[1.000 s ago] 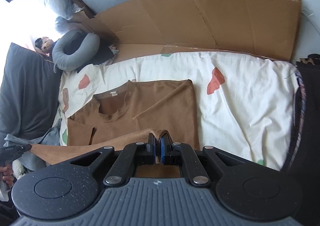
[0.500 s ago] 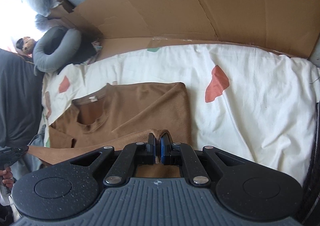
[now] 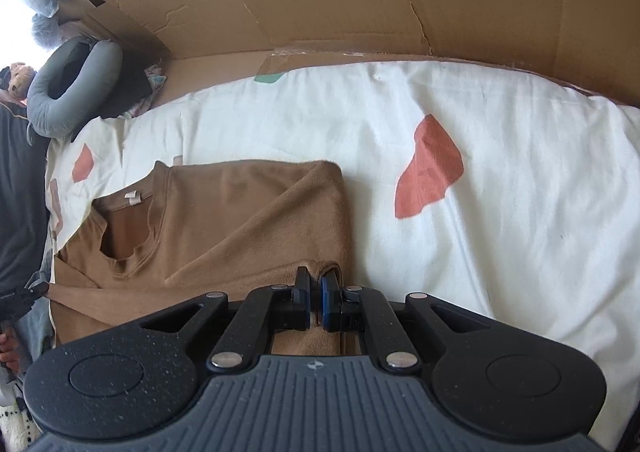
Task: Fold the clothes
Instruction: 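Lift the hem end with both grippers and fold it toward the collar, then open both grippers and release the folded hem onto the shirt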
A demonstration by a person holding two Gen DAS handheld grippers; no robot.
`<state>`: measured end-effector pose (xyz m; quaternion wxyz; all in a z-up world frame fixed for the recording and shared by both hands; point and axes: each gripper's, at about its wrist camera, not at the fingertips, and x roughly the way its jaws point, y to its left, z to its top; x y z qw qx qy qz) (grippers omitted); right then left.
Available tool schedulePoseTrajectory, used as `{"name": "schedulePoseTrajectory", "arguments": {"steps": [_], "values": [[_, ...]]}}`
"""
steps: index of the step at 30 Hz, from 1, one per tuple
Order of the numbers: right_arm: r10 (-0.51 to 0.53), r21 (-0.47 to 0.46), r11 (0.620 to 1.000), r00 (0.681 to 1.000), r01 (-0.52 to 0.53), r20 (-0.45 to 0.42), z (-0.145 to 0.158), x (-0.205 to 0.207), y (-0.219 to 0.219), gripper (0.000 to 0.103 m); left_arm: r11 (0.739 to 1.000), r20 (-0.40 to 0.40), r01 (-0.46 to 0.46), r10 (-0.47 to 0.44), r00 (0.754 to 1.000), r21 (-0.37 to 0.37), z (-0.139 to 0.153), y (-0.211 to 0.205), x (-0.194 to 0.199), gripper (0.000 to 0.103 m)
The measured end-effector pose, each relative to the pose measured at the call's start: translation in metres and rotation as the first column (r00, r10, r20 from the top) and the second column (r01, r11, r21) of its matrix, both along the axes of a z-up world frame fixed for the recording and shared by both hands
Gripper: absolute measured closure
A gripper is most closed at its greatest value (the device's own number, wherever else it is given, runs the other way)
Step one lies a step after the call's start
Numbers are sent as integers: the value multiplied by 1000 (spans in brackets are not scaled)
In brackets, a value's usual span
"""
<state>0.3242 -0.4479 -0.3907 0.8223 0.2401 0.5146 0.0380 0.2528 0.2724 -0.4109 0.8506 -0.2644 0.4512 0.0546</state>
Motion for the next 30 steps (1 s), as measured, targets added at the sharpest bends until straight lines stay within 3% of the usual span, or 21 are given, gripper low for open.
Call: {"name": "schedulePoseTrajectory", "arguments": {"steps": [2, 4, 6, 9, 13, 17, 27, 30], "values": [[-7, -2, 1000, 1000, 7, 4, 0, 1, -2, 96, 999, 10, 3, -3, 1000, 32, 4, -3, -2, 94], [-13, -3, 1000, 1000, 13, 7, -1, 2, -4, 89, 999, 23, -1, -1, 1000, 54, 10, -4, -7, 82], [0, -15, 1000, 1000, 0, 28, 7, 0, -6, 62, 997, 33, 5, -8, 999, 81, 17, -5, -12, 66], [16, -30, 999, 998, -14, 65, 19, -5, -10, 60, 990, 40, 31, -37, 999, 137, 26, -8, -20, 49], [67, -74, 995, 993, -60, 96, 31, -12, -10, 52, 978, 18, 92, -97, 995, 190, 26, -16, -26, 44], [152, -149, 979, 984, -138, 88, 22, -25, 1, 46, 960, -19, 179, -179, 984, 216, 14, -31, -25, 42], [231, -227, 950, 972, -215, 46, -13, -39, 23, 45, 882, -150, 324, -289, 946, 343, -11, -56, -10, 42], [239, -256, 941, 970, -221, 40, -18, -40, 25, 45, 886, -146, 309, -275, 950, 346, -14, -54, -6, 41]]}}
